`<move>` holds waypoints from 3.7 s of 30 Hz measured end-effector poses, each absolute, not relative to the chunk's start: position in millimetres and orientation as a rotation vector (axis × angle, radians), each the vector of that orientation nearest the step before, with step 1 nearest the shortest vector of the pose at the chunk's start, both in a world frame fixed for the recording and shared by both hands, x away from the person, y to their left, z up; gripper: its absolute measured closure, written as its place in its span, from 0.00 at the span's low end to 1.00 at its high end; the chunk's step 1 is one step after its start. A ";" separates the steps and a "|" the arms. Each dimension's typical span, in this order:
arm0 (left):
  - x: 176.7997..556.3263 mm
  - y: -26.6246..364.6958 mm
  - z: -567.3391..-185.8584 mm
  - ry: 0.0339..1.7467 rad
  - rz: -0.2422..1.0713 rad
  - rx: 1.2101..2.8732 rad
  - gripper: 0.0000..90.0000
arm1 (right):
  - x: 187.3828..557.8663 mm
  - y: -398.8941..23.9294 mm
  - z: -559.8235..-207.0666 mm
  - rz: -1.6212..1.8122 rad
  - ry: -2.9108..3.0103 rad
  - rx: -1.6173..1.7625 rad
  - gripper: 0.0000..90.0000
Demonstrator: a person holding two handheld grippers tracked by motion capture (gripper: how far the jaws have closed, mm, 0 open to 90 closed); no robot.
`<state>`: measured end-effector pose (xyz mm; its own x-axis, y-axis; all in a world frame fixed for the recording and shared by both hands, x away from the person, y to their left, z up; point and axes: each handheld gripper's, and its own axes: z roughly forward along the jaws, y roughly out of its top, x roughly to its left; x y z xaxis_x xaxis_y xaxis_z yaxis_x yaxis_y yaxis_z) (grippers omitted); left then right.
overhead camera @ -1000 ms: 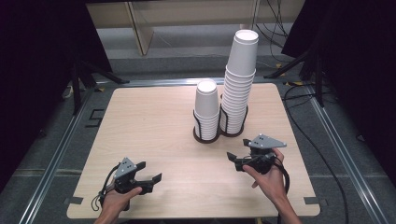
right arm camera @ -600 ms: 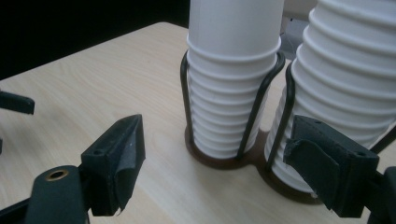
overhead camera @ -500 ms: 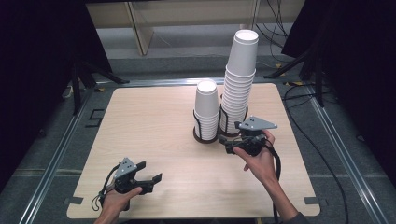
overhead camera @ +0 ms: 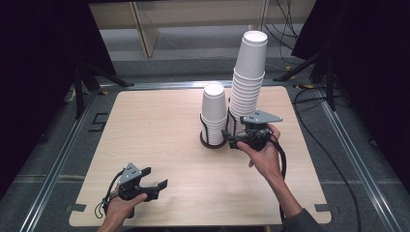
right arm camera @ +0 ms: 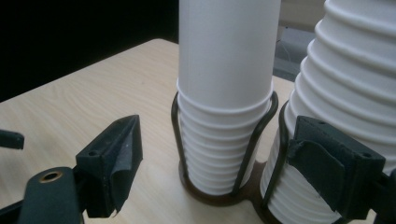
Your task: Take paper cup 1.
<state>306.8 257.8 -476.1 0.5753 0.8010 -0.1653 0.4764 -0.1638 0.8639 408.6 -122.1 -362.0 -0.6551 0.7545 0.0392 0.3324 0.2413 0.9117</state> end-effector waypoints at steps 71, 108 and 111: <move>305.3 257.9 -474.8 1.049 0.409 1.816 0.16 | 479.5 -44.1 -337.8 1.303 1.910 1.158 0.21; 306.3 256.8 -476.1 1.031 0.398 1.808 0.16 | 459.3 -54.3 -270.2 1.453 1.809 1.080 0.23; 305.1 256.8 -475.0 1.046 0.403 1.814 0.16 | 453.0 -54.7 -256.5 1.467 1.797 1.050 0.23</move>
